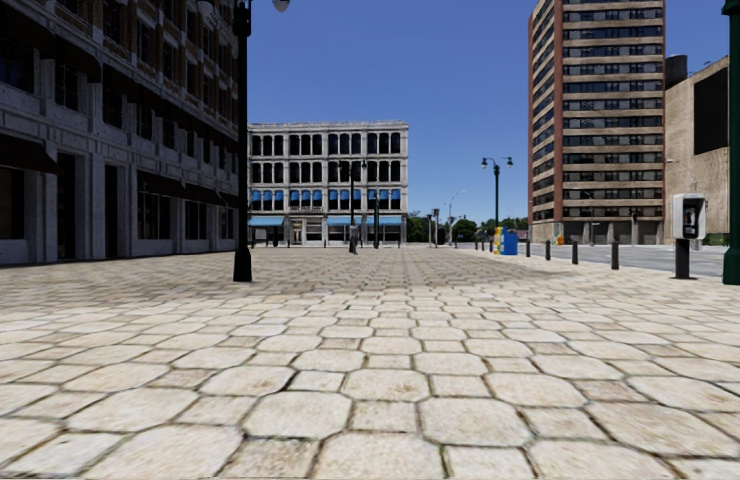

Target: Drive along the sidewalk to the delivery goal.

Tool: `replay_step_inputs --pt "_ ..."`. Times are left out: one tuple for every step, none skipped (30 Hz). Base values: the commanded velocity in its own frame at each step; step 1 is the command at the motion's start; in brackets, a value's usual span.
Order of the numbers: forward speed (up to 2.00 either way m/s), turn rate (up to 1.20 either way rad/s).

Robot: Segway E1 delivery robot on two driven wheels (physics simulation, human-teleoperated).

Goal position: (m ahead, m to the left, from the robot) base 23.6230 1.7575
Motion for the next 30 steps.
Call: replay_step_inputs --pt "2.0 0.0" --pt "2.0 0.0" --pt "2.0 0.0" --pt "2.0 0.0" --pt "2.0 0.0" --pt "2.0 0.0" --pt "2.0 0.0" --pt "2.0 0.0" --pt "2.0 0.0" --pt "2.0 0.0" --pt "2.0 0.0" --pt "2.0 0.0" --pt "2.0 0.0" --pt "2.0 0.0" --pt "2.0 0.0" --pt "2.0 0.0" --pt "2.0 0.0" --pt "2.0 0.0" --pt "2.0 0.0" --pt "2.0 0.0" --pt "2.0 0.0" --pt "2.0 0.0" --pt "2.0 0.0" --pt "2.0 0.0" --pt "2.0 0.0" --pt "2.0 0.0" --pt "2.0 0.0" --pt "2.0 0.0" --pt "2.0 0.0" --pt "2.0 0.3"
